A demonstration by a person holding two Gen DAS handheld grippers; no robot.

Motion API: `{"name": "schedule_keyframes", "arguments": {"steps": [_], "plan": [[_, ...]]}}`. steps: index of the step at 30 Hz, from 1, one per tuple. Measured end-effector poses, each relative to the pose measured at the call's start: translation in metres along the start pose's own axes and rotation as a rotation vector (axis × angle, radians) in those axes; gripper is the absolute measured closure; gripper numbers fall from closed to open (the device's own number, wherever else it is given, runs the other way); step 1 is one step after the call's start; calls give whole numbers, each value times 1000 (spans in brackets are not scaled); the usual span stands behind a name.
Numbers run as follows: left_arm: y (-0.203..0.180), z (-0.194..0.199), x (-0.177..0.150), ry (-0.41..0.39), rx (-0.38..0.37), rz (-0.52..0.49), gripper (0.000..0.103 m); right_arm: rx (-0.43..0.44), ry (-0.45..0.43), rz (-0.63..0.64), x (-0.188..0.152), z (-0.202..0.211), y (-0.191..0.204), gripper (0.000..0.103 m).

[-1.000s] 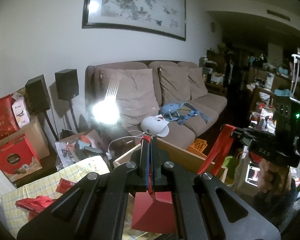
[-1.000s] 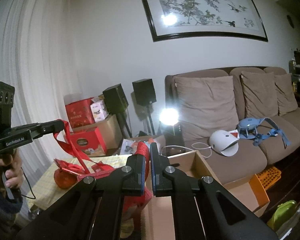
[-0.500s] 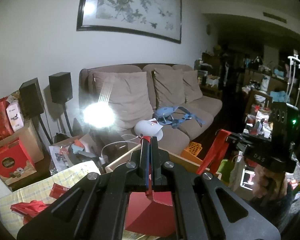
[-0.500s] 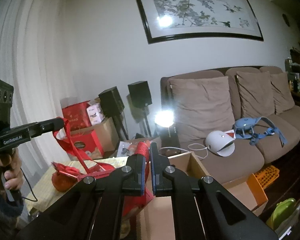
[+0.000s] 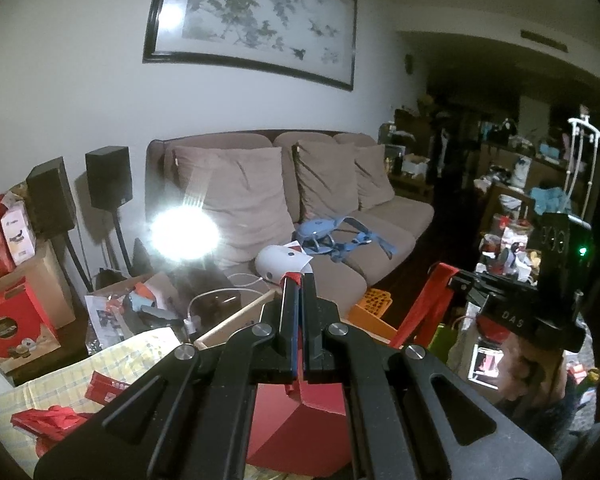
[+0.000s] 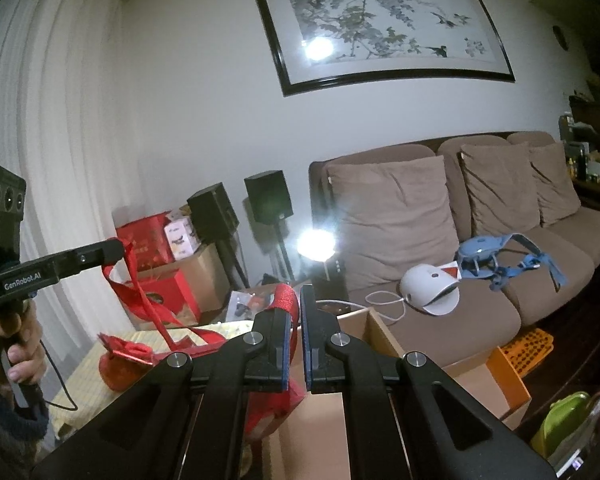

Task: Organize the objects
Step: 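Carry the hanging red gift bag with both grippers toward the cardboard box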

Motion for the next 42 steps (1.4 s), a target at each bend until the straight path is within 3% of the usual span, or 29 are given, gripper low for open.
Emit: {"name": "schedule_keyframes", "arguments": {"steps": [22,42], "plan": [[-39,-15,15,-26,-91,-7,102,-63,-55,-36,7,26,-23,100],[-70,-31,10,17,-136,-24,102,-107,-69,-65,7,38,-34,100]]}}
Point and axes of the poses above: each gripper's, at about its wrist camera, not at the fingertips, and z roughly against the way its jaws point, y to its left, x to its top, the point moved 1 cm from there along -z, roughly the way its jaws point, and after that the axes turned 8 degrees about z, right-handed, at the moved point
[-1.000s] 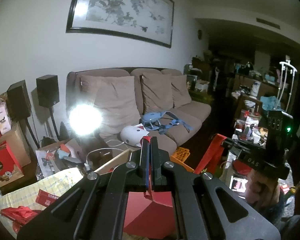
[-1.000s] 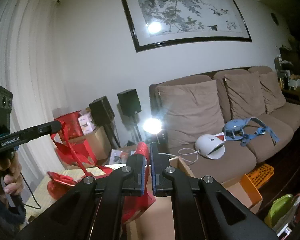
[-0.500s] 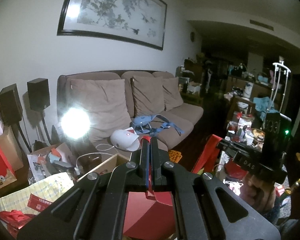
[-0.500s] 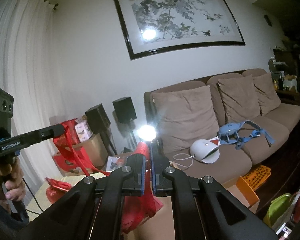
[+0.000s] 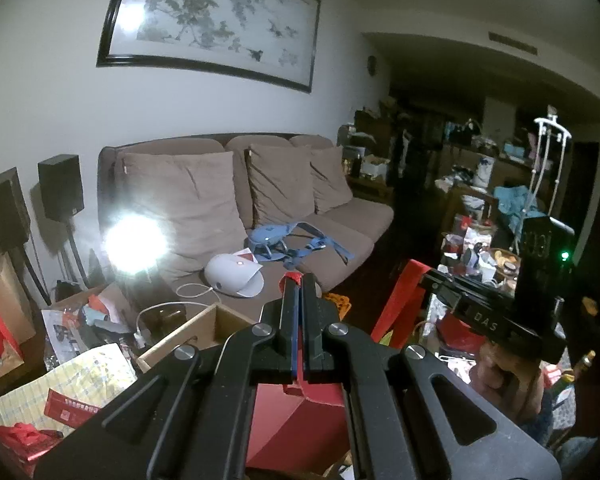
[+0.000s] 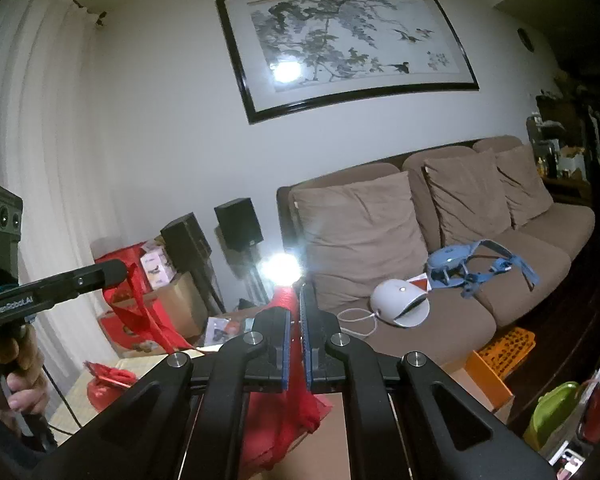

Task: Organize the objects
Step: 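Carry the hanging red gift bag with both grippers toward the cardboard box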

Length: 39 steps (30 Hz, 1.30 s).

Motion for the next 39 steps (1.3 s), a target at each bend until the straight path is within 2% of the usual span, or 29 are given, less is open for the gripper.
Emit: {"name": "schedule_keyframes", "arguments": {"steps": [21,39], "plan": [[-16,-20,-4,46,-68,14,102,-67,-20,-29,4,13,-27,100],[-16,-38,-6,52,-86,57,102,-105,-16,-10,4,14,-27,100]]}}
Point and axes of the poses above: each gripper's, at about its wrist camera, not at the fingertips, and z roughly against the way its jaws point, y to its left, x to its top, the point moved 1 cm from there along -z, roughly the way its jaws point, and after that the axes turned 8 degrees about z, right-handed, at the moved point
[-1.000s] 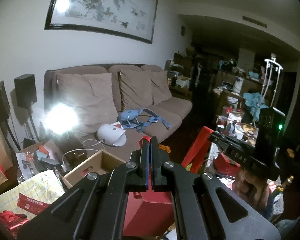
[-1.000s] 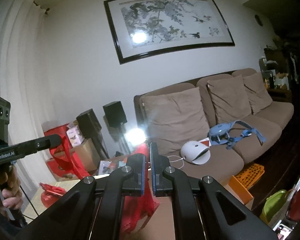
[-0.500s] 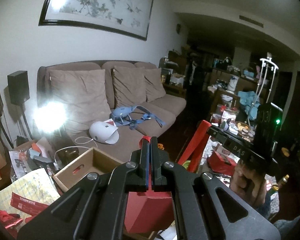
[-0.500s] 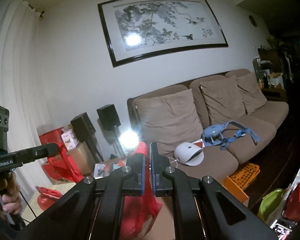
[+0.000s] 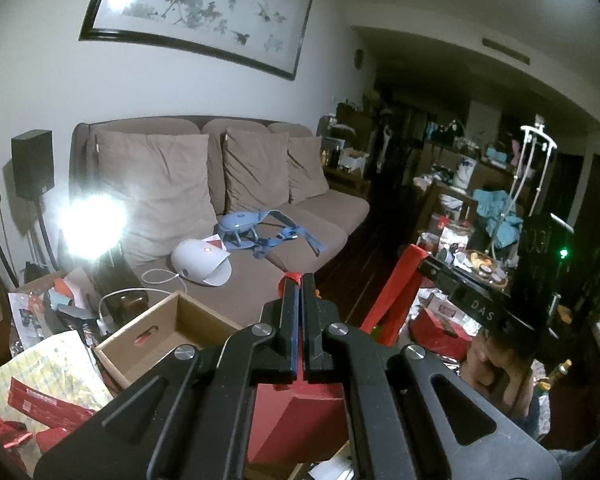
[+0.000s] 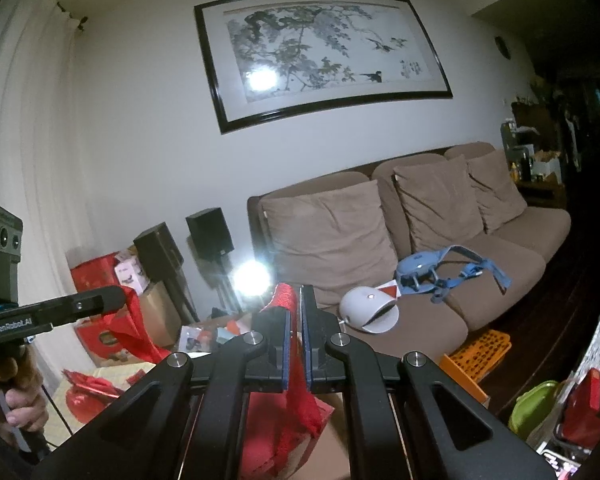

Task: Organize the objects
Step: 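Carry the hanging red gift bag with both grippers toward the cardboard box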

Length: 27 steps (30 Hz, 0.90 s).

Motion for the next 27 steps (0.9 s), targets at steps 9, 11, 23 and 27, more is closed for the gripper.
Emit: {"name": "schedule_keyframes", "arguments": {"steps": [9,11,23,27], "plan": [[6,-9,-2,-1,38,15,102,-4,19,0,-3,-5,1,100],[7,-11,-1,0,36,18,102,-4,19,-1,-2,-6,1,100],[13,-19,-2,2,55,29,102,3,29,3,-3,-7,2,100],[16,-20,-3,4,59,35,102,6,38,6,-4,-9,1,100]]}}
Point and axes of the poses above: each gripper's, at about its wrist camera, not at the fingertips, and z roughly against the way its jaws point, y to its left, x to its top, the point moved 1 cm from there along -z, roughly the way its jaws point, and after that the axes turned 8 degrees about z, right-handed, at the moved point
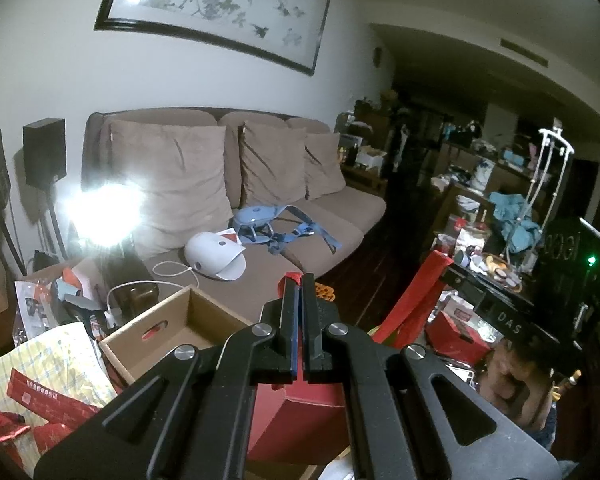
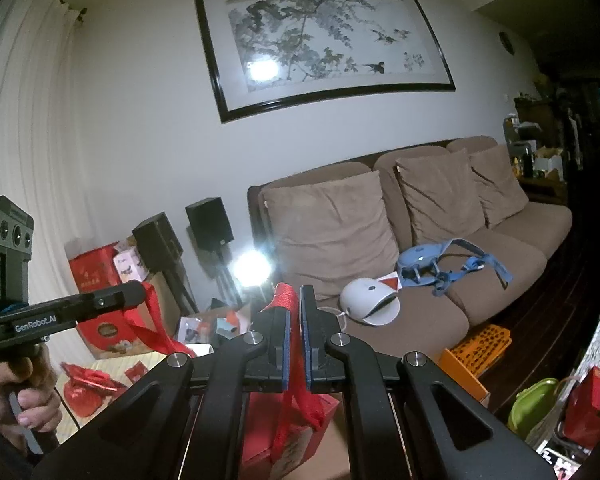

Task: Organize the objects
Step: 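Carry the hanging red gift bag with both grippers toward the cardboard box, then hold the red gift bag above the cardboard box with both grippers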

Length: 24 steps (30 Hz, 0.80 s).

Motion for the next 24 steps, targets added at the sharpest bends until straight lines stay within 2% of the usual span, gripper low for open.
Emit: {"name": "schedule_keyframes", "arguments": {"steps": [24], "plan": [[9,-11,-3,12,17,15,102,18,46,9,-4,-18,2,99]]}}
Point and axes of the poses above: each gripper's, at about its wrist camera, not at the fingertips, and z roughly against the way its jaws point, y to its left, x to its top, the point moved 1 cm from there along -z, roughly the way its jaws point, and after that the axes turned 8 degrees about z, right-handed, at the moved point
